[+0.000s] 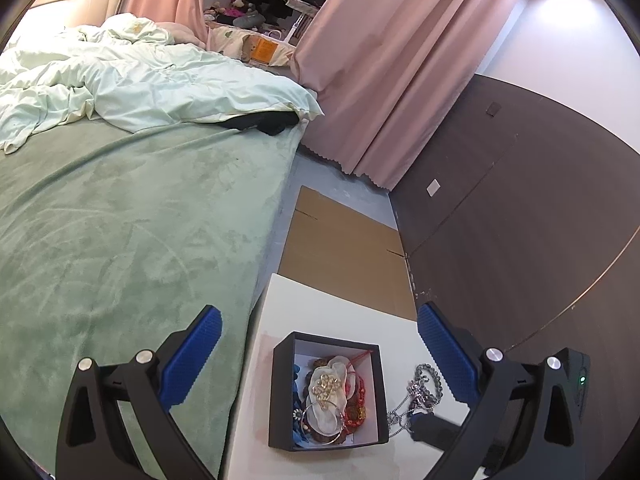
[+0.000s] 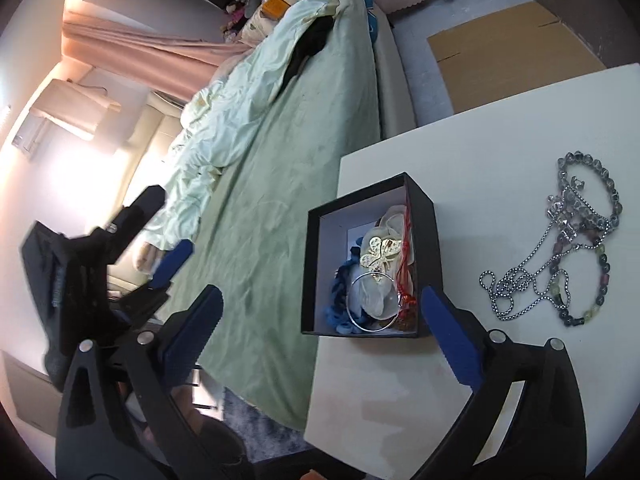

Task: Organize jewelry
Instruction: 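Carry the pendant and chain over the black box and open both grippers, then close the left gripper on the silver chain with skull charm in the pile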

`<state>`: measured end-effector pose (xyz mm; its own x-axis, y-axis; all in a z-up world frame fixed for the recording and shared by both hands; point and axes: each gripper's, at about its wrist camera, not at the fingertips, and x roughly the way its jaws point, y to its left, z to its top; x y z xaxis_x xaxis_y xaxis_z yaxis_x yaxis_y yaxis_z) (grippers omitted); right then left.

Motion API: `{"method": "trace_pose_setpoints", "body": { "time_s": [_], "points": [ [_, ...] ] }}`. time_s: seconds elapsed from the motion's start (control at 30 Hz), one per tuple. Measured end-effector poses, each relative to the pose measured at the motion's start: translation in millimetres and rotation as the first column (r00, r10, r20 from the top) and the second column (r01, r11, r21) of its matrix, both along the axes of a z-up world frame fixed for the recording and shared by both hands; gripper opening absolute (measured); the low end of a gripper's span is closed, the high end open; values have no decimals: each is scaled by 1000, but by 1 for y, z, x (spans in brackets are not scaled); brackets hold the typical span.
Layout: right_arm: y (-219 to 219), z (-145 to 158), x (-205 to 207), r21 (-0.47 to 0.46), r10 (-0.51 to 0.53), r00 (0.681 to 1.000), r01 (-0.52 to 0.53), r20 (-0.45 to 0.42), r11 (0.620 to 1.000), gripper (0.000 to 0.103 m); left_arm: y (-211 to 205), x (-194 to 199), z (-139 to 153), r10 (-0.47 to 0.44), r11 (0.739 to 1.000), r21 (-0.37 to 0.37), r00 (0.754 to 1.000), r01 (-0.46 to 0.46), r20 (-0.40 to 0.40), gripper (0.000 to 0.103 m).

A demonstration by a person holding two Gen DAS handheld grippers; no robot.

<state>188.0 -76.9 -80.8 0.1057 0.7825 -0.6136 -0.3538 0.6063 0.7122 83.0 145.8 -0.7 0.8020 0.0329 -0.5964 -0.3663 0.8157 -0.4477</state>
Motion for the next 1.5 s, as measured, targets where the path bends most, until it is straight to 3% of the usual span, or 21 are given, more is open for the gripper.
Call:
{"method": "trace_pose_setpoints", "body": {
  "time_s": [0.4,0.83,1.27,1.5],
  "points": [
    [-90,-4,18,-144,-214,976,219,50,965,99,-37,19,-16,-115,993,21,992,116,-53,95],
    [-168,-9,22,-152,-339,940,340,32,928,99,-128,49,-42,-331,938,64,935,341,-128,68],
    [-206,-12,37,-95,-432,902,428,-28,899,99,-194,90,-84,-420,896,53,880,441,-221,55],
    [-205,-17,50,-81,-430,901,426,-52,901,99,-203,115,-112,-422,891,44,860,452,-288,40]
  ]
}}
